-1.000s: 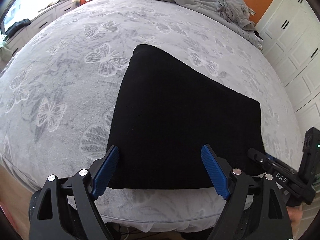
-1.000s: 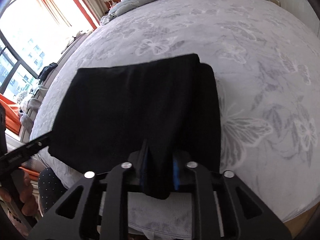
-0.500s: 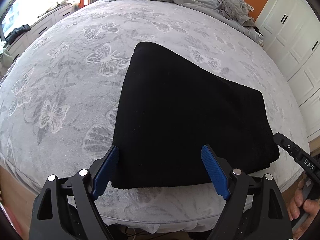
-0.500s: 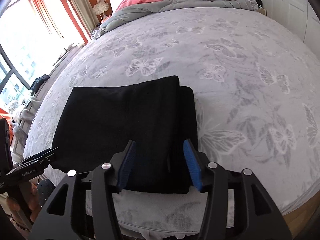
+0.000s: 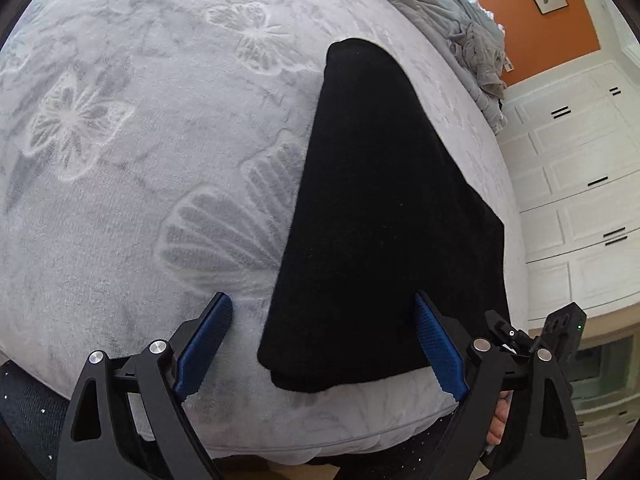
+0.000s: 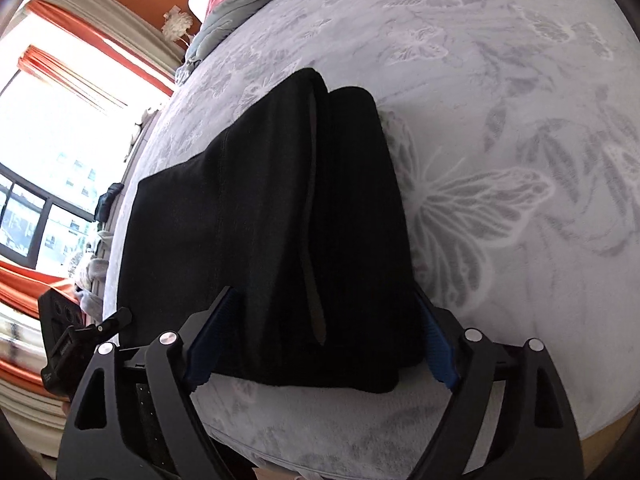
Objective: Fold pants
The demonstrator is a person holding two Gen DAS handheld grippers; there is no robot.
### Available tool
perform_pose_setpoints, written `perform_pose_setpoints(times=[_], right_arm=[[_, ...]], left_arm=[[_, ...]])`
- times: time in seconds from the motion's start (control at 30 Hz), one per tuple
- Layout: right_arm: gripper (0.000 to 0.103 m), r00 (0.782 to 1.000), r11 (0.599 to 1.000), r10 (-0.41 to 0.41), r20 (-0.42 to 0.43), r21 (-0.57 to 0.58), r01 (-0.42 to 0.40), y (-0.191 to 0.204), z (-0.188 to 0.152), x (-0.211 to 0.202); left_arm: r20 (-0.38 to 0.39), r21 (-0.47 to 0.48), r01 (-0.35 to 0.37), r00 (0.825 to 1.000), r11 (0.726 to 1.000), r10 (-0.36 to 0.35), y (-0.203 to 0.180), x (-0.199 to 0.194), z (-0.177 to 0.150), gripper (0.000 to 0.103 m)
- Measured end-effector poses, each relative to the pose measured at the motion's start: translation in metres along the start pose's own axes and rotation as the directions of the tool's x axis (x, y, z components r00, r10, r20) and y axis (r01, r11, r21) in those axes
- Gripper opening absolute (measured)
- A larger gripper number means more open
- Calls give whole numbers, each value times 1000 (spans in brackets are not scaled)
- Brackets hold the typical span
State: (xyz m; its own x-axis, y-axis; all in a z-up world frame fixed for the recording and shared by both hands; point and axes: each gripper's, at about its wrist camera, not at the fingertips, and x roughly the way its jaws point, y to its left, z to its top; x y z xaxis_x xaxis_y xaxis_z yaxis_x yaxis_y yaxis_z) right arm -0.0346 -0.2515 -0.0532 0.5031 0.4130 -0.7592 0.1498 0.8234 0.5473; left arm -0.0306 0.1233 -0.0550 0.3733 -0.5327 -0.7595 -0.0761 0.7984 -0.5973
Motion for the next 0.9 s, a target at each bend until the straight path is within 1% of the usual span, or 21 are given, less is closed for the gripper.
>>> perform_pose_setpoints(times=[0.03, 0.07, 0.1, 0.13, 0.17, 0.2, 0.23, 0.27, 0.3, 0.37, 0.4, 0.43, 0.47, 0.5, 0.53, 0.57, 0.6, 0.67, 0.73, 0.8, 0.9], right_arm=[[66, 1000, 1000, -8, -1, 2, 8, 2, 1, 1], [46, 1000, 1000, 4, 3, 13, -4, 5, 4, -1], [37, 1000, 999, 30, 8, 26, -30, 8, 6, -5], [35, 999, 999, 38, 20, 24, -39, 15, 8, -12], [33, 998, 999, 54, 35, 5, -54, 25, 10, -22], [33, 995, 996, 84, 54, -11, -83, 36, 9, -35], [33, 991, 992, 122, 61, -27, -121, 46, 7, -47], [33, 988, 989, 139, 67, -50, -136, 54, 3, -58], [33, 988, 988, 138, 74, -84, -131, 61, -4, -69], [35, 991, 987, 128, 46, -101, -123, 61, -20, -76], [39, 995, 989, 98, 9, -113, -96, 56, -31, -68], [41, 999, 991, 29, -32, -132, -33, 49, -42, -53], [51, 997, 989, -59, -56, -140, 51, 43, -48, -38], [63, 990, 984, -119, -70, -138, 108, 35, -56, -27], [64, 995, 990, -90, -46, -112, 85, 29, -62, -28], [64, 998, 995, -63, -25, -75, 61, 26, -63, -34], [64, 998, 996, -60, -26, -64, 58, 28, -63, -37], [65, 997, 993, -76, -6, -90, 75, 34, -60, -43], [68, 997, 992, -73, -11, -101, 72, 36, -58, -40], [70, 997, 994, -73, -19, -89, 71, 34, -57, -35], [71, 998, 998, -40, -37, -52, 38, 29, -58, -26]], left_arm=[[-10, 27, 18, 1000, 999, -18, -6, 2, 3, 83], [-35, 51, 48, 998, 998, -46, -12, 7, 5, 74], [-63, 74, 46, 997, 996, -42, -19, 13, 7, 55], [-55, 111, 1, 998, 994, 5, -28, 15, 8, 45], [-44, 147, -18, 999, 989, 24, -36, 12, 9, 40], [-30, 165, -11, 999, 986, 16, -42, 4, 9, 32], [-12, 184, -9, 1000, 983, 11, -48, -8, 9, 27], [12, 190, 0, 1000, 982, -2, -52, -23, 7, 25], [26, 190, 15, 999, 982, -20, -54, -38, 4, 24], [30, 183, 20, 999, 983, -26, -52, -61, -7, 25], [22, 176, 14, 1000, 984, -18, -48, -65, -14, 28], [-4, 165, -4, 1000, 986, 5, -41, -61, -22, 33], [-36, 166, -36, 998, 985, 43, -35, -51, -28, 38], [-72, 161, -76, 993, 984, 89, -25, -39, -33, 43], [-95, 141, -117, 987, 983, 131, -17, -26, -41, 48], [-77, 118, -124, 988, 985, 133, -11, -25, -45, 53], [-44, 104, -128, 990, 986, 133, -11, -29, -48, 58], [-12, 125, -150, 988, 981, 152, -19, -36, -48, 66], [15, 161, -160, 987, 974, 159, -28, -37, -44, 78], [6, 183, -174, 984, 967, 176, -34, -30, -42, 82], [5, 208, -223, 974, 953, 226, -37, -19, -43, 82]])
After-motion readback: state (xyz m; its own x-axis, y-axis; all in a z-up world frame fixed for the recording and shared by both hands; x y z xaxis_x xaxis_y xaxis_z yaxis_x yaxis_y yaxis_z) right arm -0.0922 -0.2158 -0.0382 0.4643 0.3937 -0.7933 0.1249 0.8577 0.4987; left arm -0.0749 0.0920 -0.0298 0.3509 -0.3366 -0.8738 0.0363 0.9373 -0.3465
